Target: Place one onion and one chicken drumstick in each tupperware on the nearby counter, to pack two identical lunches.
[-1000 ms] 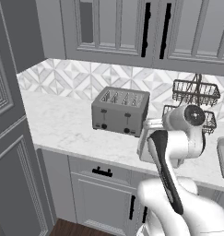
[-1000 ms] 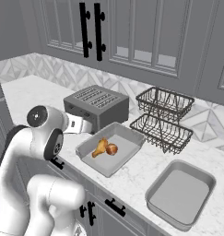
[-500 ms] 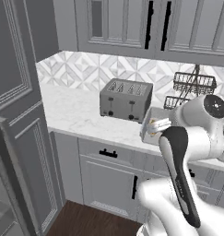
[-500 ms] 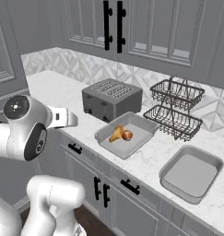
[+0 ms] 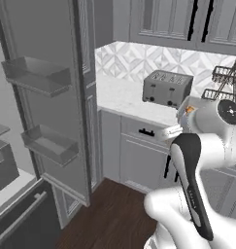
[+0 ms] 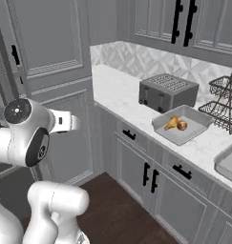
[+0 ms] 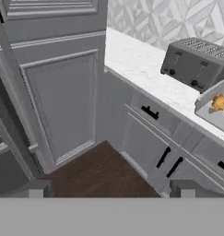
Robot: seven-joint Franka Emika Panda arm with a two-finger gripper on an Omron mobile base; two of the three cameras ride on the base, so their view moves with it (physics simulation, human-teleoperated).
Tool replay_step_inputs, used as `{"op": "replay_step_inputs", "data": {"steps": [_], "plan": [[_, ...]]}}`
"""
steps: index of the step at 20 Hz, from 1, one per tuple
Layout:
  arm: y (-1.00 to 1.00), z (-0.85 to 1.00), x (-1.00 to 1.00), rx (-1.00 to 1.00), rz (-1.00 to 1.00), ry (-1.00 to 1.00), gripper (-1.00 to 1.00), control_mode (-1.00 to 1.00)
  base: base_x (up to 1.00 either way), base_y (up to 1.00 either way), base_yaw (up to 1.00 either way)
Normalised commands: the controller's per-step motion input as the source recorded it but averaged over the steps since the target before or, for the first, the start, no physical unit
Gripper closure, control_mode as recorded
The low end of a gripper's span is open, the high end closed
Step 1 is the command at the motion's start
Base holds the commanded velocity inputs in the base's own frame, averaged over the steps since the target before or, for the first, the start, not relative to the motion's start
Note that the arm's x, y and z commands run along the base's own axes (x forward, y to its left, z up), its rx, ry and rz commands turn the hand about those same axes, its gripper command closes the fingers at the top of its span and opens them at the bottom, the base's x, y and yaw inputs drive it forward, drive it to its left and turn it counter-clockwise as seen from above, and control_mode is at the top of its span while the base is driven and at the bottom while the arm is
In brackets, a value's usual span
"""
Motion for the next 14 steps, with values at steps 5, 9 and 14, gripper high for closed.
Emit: {"op": "replay_step_inputs", "data": {"steps": [5,9,14], "plan": [[0.00,0.00,0.00,0.00,0.00,0.00,-1.00,1.00,-0.46,0.44,0.62],[0.00,0.00,0.00,0.00,0.00,0.00,-1.00,1.00,-0.18,0.32,0.60],[0.00,0.00,0.00,0.00,0.00,0.00,-1.00,1.00,0.34,0.46,0.56]]}}
